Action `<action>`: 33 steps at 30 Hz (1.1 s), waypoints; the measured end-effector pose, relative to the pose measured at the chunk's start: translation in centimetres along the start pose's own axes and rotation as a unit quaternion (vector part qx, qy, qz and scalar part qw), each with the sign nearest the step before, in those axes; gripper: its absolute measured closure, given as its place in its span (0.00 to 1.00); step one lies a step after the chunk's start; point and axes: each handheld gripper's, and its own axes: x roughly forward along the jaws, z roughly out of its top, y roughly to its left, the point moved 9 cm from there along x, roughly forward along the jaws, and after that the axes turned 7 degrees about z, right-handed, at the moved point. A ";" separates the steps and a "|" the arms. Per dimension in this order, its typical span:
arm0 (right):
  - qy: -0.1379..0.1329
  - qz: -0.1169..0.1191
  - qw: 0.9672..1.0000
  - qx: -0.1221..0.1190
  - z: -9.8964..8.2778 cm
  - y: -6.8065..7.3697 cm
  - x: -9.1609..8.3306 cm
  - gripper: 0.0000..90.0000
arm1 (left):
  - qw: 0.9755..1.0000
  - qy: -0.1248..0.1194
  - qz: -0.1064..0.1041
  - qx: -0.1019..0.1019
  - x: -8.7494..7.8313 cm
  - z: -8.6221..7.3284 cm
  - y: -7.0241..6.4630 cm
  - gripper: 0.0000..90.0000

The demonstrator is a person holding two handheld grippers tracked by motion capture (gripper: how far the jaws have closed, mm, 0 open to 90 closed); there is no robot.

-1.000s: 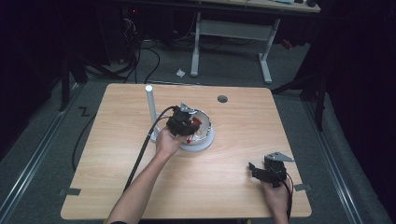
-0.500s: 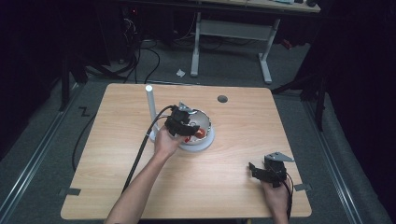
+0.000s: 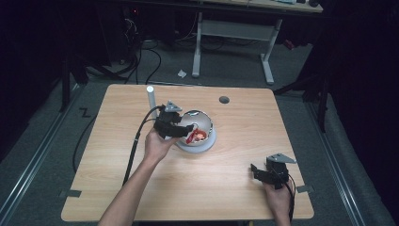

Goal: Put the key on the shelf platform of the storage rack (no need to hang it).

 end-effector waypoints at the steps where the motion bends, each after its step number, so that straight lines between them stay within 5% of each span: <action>1: 0.000 0.000 1.000 0.000 0.0 0.0 0.0 0.31 | 1.000 -0.004 0.001 -0.001 -0.3 0.0 0.1 0.42; 33: 0.002 -0.001 1.000 0.000 0.0 0.0 0.0 0.31 | 0.997 -0.051 0.039 -0.044 -9.3 -3.1 4.1 0.40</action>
